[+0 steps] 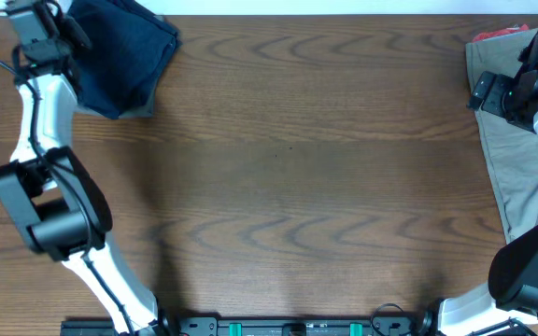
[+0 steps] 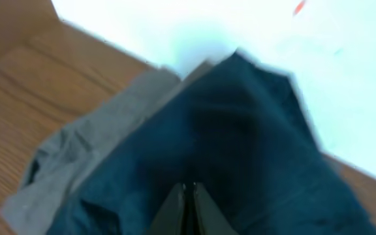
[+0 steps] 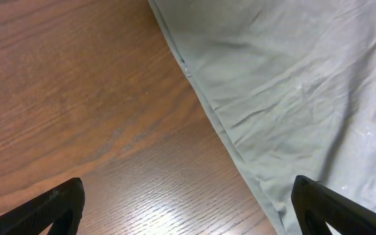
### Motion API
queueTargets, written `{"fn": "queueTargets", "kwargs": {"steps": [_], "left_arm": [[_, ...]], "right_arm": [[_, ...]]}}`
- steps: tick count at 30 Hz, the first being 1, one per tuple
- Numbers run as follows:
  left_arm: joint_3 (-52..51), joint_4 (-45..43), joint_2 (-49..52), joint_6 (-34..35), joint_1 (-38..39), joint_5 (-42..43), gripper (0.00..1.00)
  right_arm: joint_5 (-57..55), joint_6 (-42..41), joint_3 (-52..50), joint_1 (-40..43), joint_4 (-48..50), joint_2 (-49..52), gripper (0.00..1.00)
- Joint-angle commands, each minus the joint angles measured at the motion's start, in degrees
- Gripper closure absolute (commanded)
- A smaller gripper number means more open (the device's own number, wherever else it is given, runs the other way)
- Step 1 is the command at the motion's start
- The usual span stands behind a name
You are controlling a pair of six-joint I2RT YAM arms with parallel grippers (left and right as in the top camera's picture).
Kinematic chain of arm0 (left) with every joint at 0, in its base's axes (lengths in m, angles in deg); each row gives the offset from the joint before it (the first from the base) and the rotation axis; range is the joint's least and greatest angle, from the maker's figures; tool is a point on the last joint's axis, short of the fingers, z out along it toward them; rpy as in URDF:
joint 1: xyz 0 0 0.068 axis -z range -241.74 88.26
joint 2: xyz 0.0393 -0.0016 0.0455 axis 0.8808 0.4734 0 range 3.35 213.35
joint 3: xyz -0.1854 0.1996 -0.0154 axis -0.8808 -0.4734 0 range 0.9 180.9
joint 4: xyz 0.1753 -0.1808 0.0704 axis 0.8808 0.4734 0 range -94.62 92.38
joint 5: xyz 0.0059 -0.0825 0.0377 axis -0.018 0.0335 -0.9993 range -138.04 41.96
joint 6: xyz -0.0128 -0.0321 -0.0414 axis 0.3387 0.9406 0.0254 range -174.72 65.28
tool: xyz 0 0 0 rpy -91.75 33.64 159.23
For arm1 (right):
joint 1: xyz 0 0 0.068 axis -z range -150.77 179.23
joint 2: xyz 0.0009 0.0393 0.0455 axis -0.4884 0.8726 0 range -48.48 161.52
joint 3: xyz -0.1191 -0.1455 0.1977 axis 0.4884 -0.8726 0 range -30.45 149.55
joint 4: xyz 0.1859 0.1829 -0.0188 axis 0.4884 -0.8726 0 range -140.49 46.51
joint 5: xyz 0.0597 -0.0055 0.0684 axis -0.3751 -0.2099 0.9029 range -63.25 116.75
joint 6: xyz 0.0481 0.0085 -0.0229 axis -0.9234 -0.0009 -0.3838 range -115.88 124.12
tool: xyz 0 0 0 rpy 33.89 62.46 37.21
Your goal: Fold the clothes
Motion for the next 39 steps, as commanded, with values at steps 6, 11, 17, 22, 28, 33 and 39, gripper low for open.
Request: {"fn": "queueTargets", "kwargs": {"steps": [6, 11, 17, 22, 28, 33, 39], "left_arm": [[0.6, 3.8, 8.2, -1.6, -6.6, -5.9, 0.93], [0.6, 6.5, 7.3, -1.6, -9.8, -5.9, 0.93], [0.6, 7.1, 1.9, 2.3, -9.4, -5.7, 0.93], [0.6, 6.4, -4.7, 8.1, -6.7, -4.3, 0.91], [0.4, 9.7, -5.8, 8.0, -3.1, -1.0, 0.83], [-0.6, 13.4, -2.8, 8.0, -0.3, -0.9, 0.83], [-0.6, 17.3, 1.9, 8.0, 2.6, -0.7, 0.83]], "right_arm": [[-0.5, 0.6, 0.6, 0.3, 0.0, 0.3, 0.01], [-0.5, 0.6, 0.6, 0.3, 0.0, 0.3, 0.01], [-0.5, 0.6, 0.6, 0.3, 0.0, 0.3, 0.01], [-0.5, 0.6, 0.6, 0.3, 0.0, 0.3, 0.01], [-0.5, 0.6, 0.6, 0.3, 0.0, 0.3, 0.01], [-0.6, 0.6, 0.6, 0.3, 0.0, 0.3, 0.01], [-0.5, 0.6, 0.6, 0.3, 0.0, 0.3, 0.01]]}}
